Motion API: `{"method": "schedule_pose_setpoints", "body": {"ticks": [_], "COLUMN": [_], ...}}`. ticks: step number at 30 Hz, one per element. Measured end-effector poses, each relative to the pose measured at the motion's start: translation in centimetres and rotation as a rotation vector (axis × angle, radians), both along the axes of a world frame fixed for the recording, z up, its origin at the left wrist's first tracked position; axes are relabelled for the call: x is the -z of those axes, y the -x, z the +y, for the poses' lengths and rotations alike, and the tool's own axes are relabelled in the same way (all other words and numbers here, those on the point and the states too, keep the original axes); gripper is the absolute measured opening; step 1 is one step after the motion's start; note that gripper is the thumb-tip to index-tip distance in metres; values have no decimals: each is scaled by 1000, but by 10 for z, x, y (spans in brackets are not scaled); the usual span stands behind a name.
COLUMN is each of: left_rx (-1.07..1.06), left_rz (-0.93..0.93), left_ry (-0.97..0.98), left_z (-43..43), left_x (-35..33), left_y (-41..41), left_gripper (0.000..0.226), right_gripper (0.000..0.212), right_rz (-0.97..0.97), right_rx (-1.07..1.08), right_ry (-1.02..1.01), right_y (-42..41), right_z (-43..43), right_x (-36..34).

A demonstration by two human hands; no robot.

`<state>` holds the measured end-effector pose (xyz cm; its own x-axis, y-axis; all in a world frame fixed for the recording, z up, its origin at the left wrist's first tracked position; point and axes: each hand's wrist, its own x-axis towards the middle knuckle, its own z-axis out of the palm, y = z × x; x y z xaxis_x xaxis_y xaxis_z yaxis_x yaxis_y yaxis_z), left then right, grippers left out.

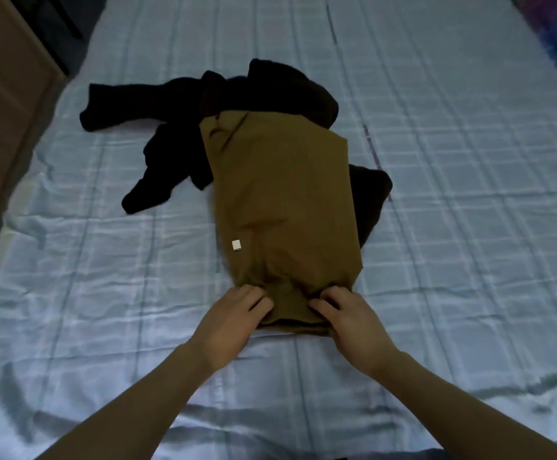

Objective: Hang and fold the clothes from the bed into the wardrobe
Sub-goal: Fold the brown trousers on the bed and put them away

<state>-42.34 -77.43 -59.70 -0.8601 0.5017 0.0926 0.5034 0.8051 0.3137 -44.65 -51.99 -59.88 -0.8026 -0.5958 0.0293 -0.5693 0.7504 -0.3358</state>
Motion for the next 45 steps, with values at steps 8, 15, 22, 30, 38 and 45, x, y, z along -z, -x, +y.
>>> {"method": "schedule_pose_setpoints", "body": {"ticks": [8,15,22,30,38,45], "left_rx": [-53,4,-83,-140,-180,-141], "left_rz": [-112,26,226,14,-135,103], "left_ry": [92,291,196,166,42,-39], "left_z": [9,33,38,33,16,3], "left_x": [38,38,40,-3,-97,-259], "left_y": [-10,13,20,13,-14,-29], "left_gripper": [76,80,27,49,41,44], "right_gripper": [82,82,64,47,31,20], "right_rz": [-103,-36,56,268,219,355], "right_rx": [-67,-126,3,54,-40,-111], "right_ry": [-72,-154,-80,-25,120,300], "right_y": [-6,7,-2,1,-14,-27], "right_z": [21,17,6,-3,-4,-13], "right_x": [33,36,42,30,-60,-223]}}
